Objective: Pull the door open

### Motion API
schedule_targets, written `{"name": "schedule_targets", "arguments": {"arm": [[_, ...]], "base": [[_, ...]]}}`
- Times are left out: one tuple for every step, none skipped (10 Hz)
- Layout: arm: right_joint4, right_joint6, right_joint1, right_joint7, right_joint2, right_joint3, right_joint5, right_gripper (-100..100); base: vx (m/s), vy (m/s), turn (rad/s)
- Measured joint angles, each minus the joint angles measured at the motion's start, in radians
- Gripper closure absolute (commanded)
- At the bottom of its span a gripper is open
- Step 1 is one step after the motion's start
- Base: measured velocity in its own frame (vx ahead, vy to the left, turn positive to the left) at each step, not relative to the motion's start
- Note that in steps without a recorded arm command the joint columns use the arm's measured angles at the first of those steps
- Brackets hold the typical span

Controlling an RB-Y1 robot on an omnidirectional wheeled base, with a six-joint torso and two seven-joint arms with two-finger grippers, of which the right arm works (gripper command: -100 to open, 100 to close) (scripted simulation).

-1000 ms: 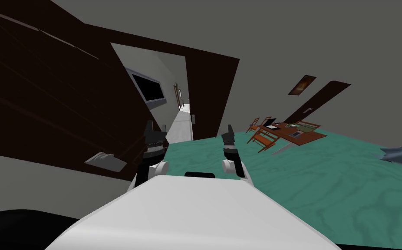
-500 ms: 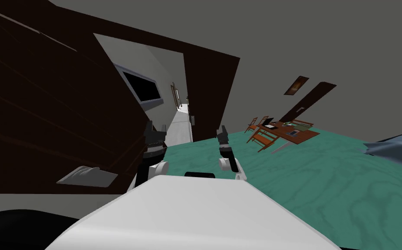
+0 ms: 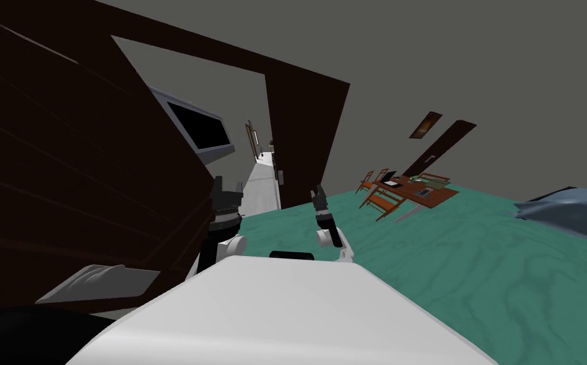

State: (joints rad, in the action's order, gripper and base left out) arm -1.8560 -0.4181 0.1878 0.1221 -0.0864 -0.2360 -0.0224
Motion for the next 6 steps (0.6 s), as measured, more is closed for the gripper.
{"name": "schedule_targets", "arguments": {"arm": [[0.026, -0.003, -0.018, 0.008, -0.006, -0.008, 0.002, -100], [0.056, -0.009, -0.035, 0.016, -0.012, -0.017, 0.005, -100], [0.074, -0.012, -0.045, 0.022, -0.016, -0.031, 0.005, -100], [0.107, -0.019, -0.064, 0.03, -0.022, -0.04, 0.008, -100], [0.133, -0.024, -0.081, 0.039, -0.028, -0.049, 0.01, -100], [0.152, -0.026, -0.094, 0.05, -0.038, -0.059, 0.013, -100]], "base": [[0.086, 0.088, -0.075], [0.083, 0.082, -0.092], [0.087, 0.108, -0.075], [0.08, 0.102, -0.08], [0.078, 0.087, -0.081], [0.077, 0.082, -0.089]]}}
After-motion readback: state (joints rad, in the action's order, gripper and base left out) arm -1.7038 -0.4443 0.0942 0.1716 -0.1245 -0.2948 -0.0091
